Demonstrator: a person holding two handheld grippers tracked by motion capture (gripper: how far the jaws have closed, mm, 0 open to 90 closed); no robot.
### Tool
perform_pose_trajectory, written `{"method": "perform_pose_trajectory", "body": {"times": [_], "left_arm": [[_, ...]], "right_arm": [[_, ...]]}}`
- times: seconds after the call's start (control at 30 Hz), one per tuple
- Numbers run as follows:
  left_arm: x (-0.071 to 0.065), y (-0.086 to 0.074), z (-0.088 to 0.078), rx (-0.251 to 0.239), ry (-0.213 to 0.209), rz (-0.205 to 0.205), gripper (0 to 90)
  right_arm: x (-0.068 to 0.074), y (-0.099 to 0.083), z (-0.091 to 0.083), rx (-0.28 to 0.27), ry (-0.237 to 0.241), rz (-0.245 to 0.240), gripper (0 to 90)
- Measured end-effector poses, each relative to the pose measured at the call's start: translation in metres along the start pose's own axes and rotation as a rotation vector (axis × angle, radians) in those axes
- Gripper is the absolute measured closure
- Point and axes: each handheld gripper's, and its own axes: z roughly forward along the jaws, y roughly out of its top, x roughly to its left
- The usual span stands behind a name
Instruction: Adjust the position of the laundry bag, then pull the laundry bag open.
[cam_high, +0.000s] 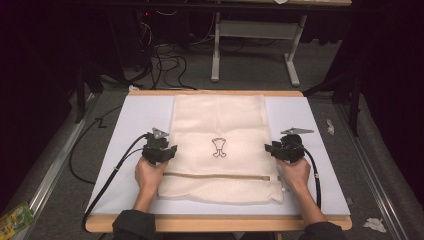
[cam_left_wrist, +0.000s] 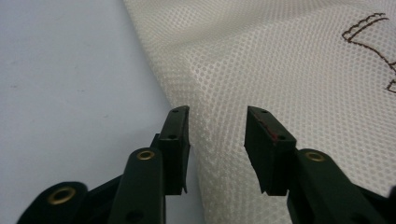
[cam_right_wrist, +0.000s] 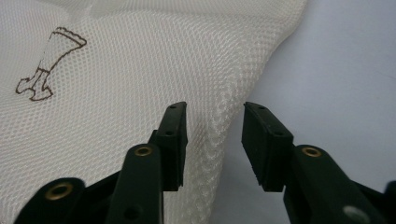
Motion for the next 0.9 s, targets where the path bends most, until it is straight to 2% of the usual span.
{"method": "perform_pose_trajectory", "body": {"times": [0.17,0.2,0.43,0.5,0.63,0.73,0.83,0.87,0.9], "left_arm": [[-0.007,-0.001,-0.005,-0.029,-0.021,0.006,53.0],[-0.009,-0.002,-0.007,-0.035,-0.028,0.012,52.6],[-0.025,0.0,-0.016,-0.073,-0.078,0.043,49.6],[-0.033,0.0,-0.018,-0.078,-0.086,0.066,48.7],[-0.04,-0.002,-0.02,-0.095,-0.126,0.064,48.3],[-0.043,-0.002,-0.02,-0.095,-0.138,0.062,48.0],[-0.05,-0.002,-0.02,-0.089,-0.137,0.092,47.7],[-0.058,0.0,-0.019,-0.081,-0.15,0.109,47.2],[-0.058,0.0,-0.019,-0.081,-0.15,0.109,46.9]], "right_arm": [[-0.001,-0.003,-0.01,-0.019,0.006,0.006,53.2],[-0.002,-0.006,-0.016,-0.039,0.01,0.004,53.2],[0.003,-0.018,-0.03,-0.056,0.029,-0.001,50.1],[0.004,-0.024,-0.035,-0.062,0.042,0.003,49.6],[0.008,-0.032,-0.041,-0.076,0.052,0.007,48.8],[0.01,-0.038,-0.044,-0.08,0.055,0.009,48.4],[0.012,-0.045,-0.046,-0.082,0.057,0.015,47.9],[0.013,-0.049,-0.046,-0.073,0.055,0.013,47.7],[0.012,-0.051,-0.046,-0.066,0.057,0.016,47.6]]}}
